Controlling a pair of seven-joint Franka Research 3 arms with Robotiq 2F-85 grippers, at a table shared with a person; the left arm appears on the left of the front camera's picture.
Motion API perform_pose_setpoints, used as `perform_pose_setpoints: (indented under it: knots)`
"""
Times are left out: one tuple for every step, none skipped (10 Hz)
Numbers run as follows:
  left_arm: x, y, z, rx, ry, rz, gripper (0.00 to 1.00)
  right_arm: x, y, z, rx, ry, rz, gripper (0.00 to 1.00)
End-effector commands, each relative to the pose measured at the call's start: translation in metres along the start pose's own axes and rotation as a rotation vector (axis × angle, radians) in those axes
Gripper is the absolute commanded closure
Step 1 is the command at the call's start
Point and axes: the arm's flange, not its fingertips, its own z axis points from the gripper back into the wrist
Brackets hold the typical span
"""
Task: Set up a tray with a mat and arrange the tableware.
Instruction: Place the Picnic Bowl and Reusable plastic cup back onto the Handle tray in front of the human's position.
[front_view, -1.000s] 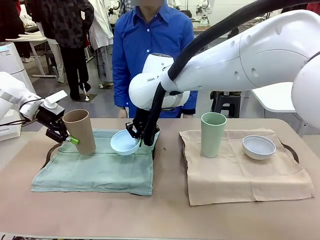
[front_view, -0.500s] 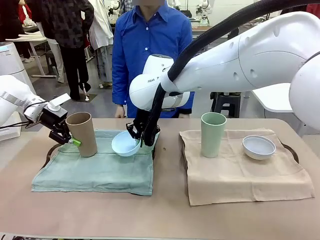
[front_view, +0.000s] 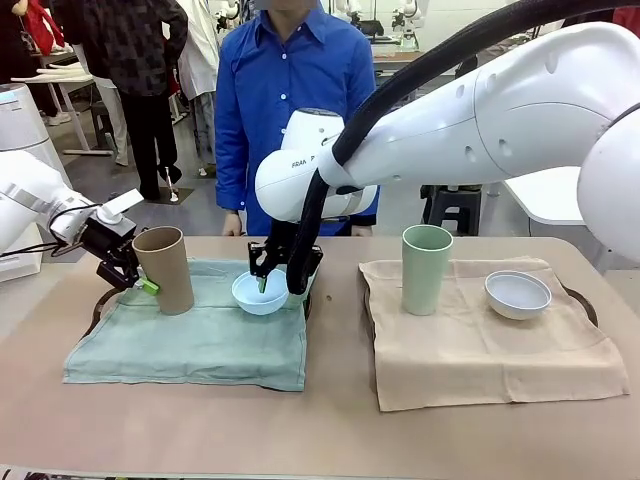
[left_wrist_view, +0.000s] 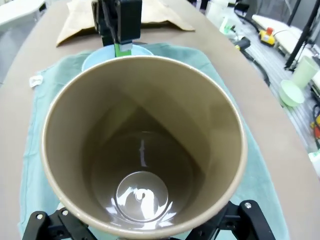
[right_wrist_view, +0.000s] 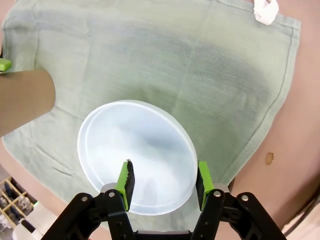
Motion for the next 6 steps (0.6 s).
perform_pose_setpoints:
  knots:
    - [0.002,0.002,0.005,0.002,0.05,0.032,0.0,-0.01,0.004,0.015,-0.095,-0.006,-0.018,0.0]
    - [-0.001,0.0,0.008,0.009,0.059,0.045,0.0,-0.016,0.007,0.021,-0.116,-0.017,-0.013,0.2]
    - [-0.005,-0.001,0.012,0.017,0.073,0.06,0.0,-0.02,0.01,0.028,-0.137,-0.023,-0.013,0.0]
    - [-0.009,-0.003,0.018,0.026,0.08,0.08,0.0,-0.026,0.012,0.036,-0.159,-0.02,-0.019,0.12]
    - [-0.011,-0.005,0.026,0.045,0.101,0.103,0.0,-0.034,0.015,0.044,-0.182,-0.018,-0.027,0.12]
    - [-0.01,-0.008,0.033,0.071,0.145,0.125,0.0,-0.041,0.017,0.052,-0.2,-0.021,-0.029,0.12]
